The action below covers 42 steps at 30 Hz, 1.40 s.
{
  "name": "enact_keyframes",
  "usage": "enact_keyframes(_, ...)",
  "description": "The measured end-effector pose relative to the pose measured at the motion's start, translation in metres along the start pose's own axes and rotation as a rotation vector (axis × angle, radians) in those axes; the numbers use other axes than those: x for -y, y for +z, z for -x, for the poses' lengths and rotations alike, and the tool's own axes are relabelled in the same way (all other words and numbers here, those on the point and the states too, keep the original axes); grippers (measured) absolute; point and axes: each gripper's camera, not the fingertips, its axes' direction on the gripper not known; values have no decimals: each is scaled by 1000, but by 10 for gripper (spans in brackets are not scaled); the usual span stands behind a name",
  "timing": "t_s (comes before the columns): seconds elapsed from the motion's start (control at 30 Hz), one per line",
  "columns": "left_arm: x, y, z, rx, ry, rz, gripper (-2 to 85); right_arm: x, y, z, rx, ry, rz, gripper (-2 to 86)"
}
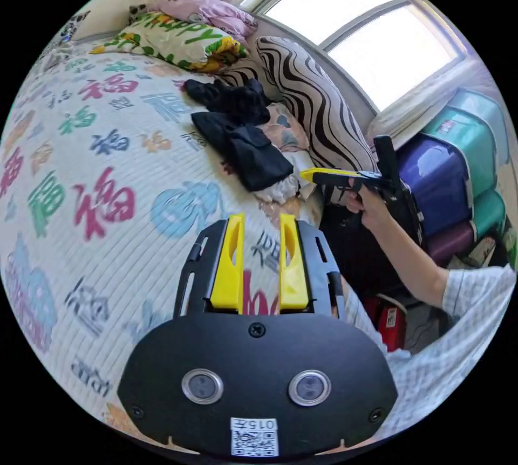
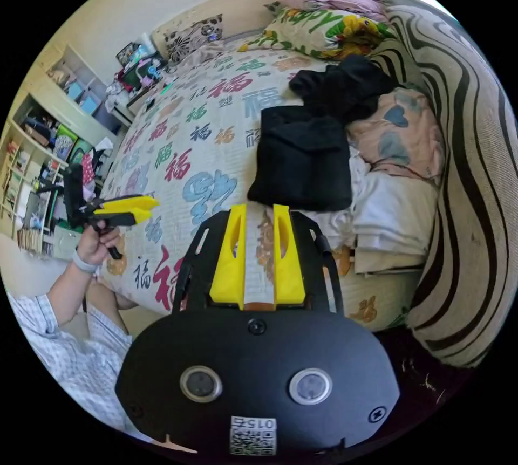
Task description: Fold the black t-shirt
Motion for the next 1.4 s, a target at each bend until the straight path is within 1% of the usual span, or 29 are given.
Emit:
enact_keyframes(0.1, 50, 66, -5, 47, -42, 38, 105, 26, -7, -20, -36, 19, -9, 91)
enact_keyframes(0.2, 79, 110, 0, 98, -125, 66, 107, 52, -9, -41, -75, 57, 7, 111)
enact_keyframes(0.27, 89, 127, 2, 91, -147, 67, 103, 70, -8, -49, -110, 29, 39, 119)
enact_keyframes(0.3, 95, 136, 1, 59, -141, 67, 91, 74, -5, -50, -132, 13, 62, 119)
enact_keyframes(0.33, 98, 140, 1, 46, -141, 67, 84, 81, 2, -50, -174, -18, 121, 116)
enact_keyframes(0.37, 103, 147, 0, 21, -141, 65, 67, 85, 11, -52, -206, -37, 199, 106)
enact_keyframes(0.4, 108, 151, -3, -19, -128, 58, 44, 87, 14, -53, -230, -38, 227, 98)
enact_keyframes(0.43, 111, 152, -4, -26, -130, 53, 29, 87, 12, -52, -285, -49, 228, 65)
enact_keyframes(0.47, 116, 152, -8, -30, -113, 42, 12, 87, 5, -51, -266, -62, 219, 17)
enact_keyframes(0.57, 127, 141, -19, -17, -59, 16, -1, 84, -23, -49, -207, -58, 192, -3)
enact_keyframes(0.63, 133, 130, -25, -28, -49, -12, -5, 80, -46, -45, -206, -70, 162, -7)
enact_keyframes(0.73, 144, 108, -42, -2, 13, -50, -8, 75, -95, -36, -196, -82, 77, -9)
enact_keyframes(0.8, 152, 81, -55, 51, 52, -87, -9, 72, -126, -29, -178, -88, 25, -9)
enact_keyframes(0.93, 160, 27, -71, 100, 70, -170, -9, 65, -207, -1, -64, -123, -148, -9)
enact_keyframes(1.03, 160, -43, -89, 199, 102, -286, -9, 63, -262, 34, -19, -192, -246, -9)
enact_keyframes(1.1, 156, -108, -107, 291, 121, -372, -9, 63, -293, 57, 29, -233, -304, -9)
enact_keyframes(1.13, 153, -124, -112, 316, 127, -389, -9, 62, -310, 73, 57, -258, -335, -9)
enact_keyframes(1.2, 131, -196, -140, 405, 164, -550, -9, 60, -333, 94, 98, -277, -387, -10)
enact_keyframes(1.27, 104, -247, -163, 421, 200, -660, -9, 52, -355, 118, 157, -318, -432, -10)
enact_keyframes(1.3, 85, -272, -177, 467, 222, -703, -9, 48, -358, 123, 174, -334, -434, -10)
enact_keyframes(1.37, 59, -291, -191, 549, 234, -699, -9, 29, -357, 149, 152, -433, -395, -10)
enact_keyframes(1.4, 45, -293, -192, 583, 228, -650, -8, 23, -354, 155, 148, -461, -382, -10)
